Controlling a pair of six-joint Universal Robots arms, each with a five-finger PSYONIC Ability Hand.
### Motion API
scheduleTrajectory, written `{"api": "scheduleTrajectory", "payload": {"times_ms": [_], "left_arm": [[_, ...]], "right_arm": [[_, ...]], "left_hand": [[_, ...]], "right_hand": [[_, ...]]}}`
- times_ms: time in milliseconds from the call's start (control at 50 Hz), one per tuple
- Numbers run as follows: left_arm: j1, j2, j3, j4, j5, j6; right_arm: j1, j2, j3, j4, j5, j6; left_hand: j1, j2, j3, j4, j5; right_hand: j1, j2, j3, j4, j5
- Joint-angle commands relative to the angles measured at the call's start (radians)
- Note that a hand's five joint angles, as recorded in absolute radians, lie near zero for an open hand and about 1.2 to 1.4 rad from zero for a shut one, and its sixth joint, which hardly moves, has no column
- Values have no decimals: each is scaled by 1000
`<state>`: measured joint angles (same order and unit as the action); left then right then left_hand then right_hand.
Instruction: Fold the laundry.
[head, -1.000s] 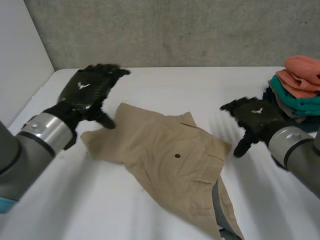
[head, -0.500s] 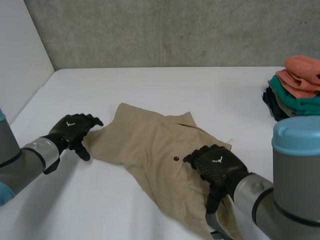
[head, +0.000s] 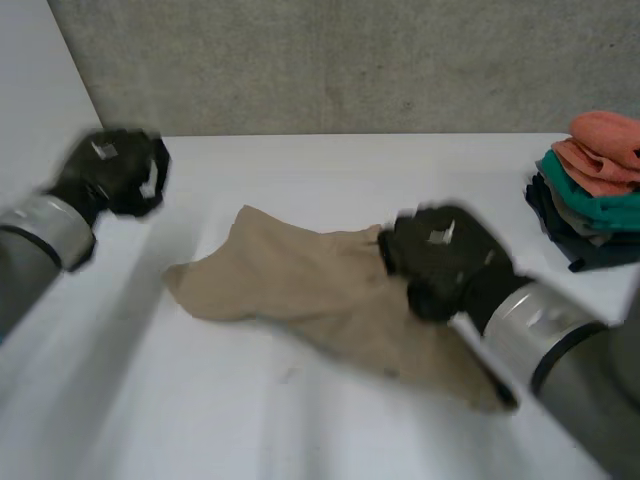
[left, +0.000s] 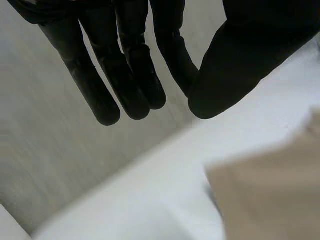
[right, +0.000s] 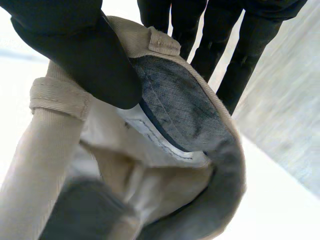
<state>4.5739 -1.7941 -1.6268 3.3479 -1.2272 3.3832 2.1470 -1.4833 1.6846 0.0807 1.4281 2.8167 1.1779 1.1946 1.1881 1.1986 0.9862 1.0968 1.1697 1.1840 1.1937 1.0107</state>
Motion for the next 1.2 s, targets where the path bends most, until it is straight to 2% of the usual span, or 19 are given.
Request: {"api": "scheduleTrajectory", "payload": {"times_ms": [20, 100, 120, 140, 200, 220, 340, 420, 440, 460, 500, 520, 680, 760, 840, 1000, 1100, 1180, 1200], "left_arm": [[28, 364, -1, 41, 21, -252], [17, 404, 5, 24, 54, -363], [8, 395, 1, 13, 69, -381], [4, 385, -4, 4, 72, -381], [-29, 316, -31, -42, 83, -358], [-36, 296, -41, -53, 80, -349], [-53, 151, -108, -81, 64, -269], [-59, 79, -127, -82, 66, -219], [-64, 59, -131, -81, 66, -208], [-67, 55, -131, -79, 66, -203], [-72, 45, -130, -79, 66, -202], [-78, 39, -125, -77, 64, -203], [-113, 41, -105, -58, 63, -208], [-119, 53, -108, -56, 63, -208], [-119, 62, -114, -53, 66, -208], [-112, 64, -117, -39, 69, -217], [-113, 59, -117, -27, 69, -222], [-116, 38, -114, -7, 68, -222], [-118, 33, -111, -2, 68, -220]], "right_arm": [[-67, -216, -166, 62, -77, 99], [-98, -222, -209, 73, -124, 165], [-101, -218, -209, 76, -133, 176], [-99, -198, -203, 80, -149, 188], [-82, -169, -171, 87, -158, 185], [-73, -144, -148, 88, -158, 169], [-79, -75, -50, 163, -169, 15], [-110, -51, 10, 319, -170, -241], [-142, -51, 18, 377, -167, -346], [-160, -54, 14, 396, -166, -393], [-191, -58, -6, 396, -163, -419], [-203, -63, -35, 377, -157, -378], [-251, -32, -193, 281, -115, -71], [-250, 59, -233, 284, -71, 86], [-253, 127, -224, 286, -28, 176], [-250, 264, -171, 174, 84, 299], [-220, 337, -152, 107, 127, 303], [-191, 394, -157, 62, 162, 305], [-182, 409, -163, 50, 176, 303]], "left_hand": [[218, 202, 208, 198, 236], [218, 202, 208, 198, 236], [-159, -176, -169, -180, -142], [-364, -380, -374, -384, -346], [-837, -853, -847, -857, -819], [-873, -890, -883, -894, -856], [-891, -908, -901, -912, -874], [-894, -911, -904, -915, -877], [-897, -914, -907, -918, -880], [-897, -914, -907, -918, -880], [-900, -917, -910, -921, -883], [-909, -925, -919, -929, -891], [-944, -961, -954, -965, -927], [-947, -964, -957, -968, -930], [-947, -964, -957, -968, -930], [-947, -964, -957, -968, -930], [-947, -964, -957, -968, -930], [-947, -964, -957, -968, -930], [-947, -964, -957, -968, -930]], "right_hand": [[299, 227, 212, 203, 211], [299, 227, 212, 203, 211], [299, 227, 212, 203, 211], [299, 227, 212, 203, 211], [299, 227, 212, 203, 211], [299, 227, 212, 203, 211], [299, 227, 212, 203, 211], [-257, -330, -344, -354, -346], [-509, -582, -596, -606, -597], [-598, -671, -686, -695, -687], [-748, -821, -835, -845, -837], [-922, -995, -1009, -1019, -1011], [-922, -995, -1009, -1019, -1011], [-922, -995, -1009, -1019, -1011], [-890, -963, -977, -987, -979], [-820, -892, -907, -916, -908], [-793, -866, -880, -890, -882], [-591, -664, -678, -688, -680], [-425, -498, -512, -522, -513]]}}
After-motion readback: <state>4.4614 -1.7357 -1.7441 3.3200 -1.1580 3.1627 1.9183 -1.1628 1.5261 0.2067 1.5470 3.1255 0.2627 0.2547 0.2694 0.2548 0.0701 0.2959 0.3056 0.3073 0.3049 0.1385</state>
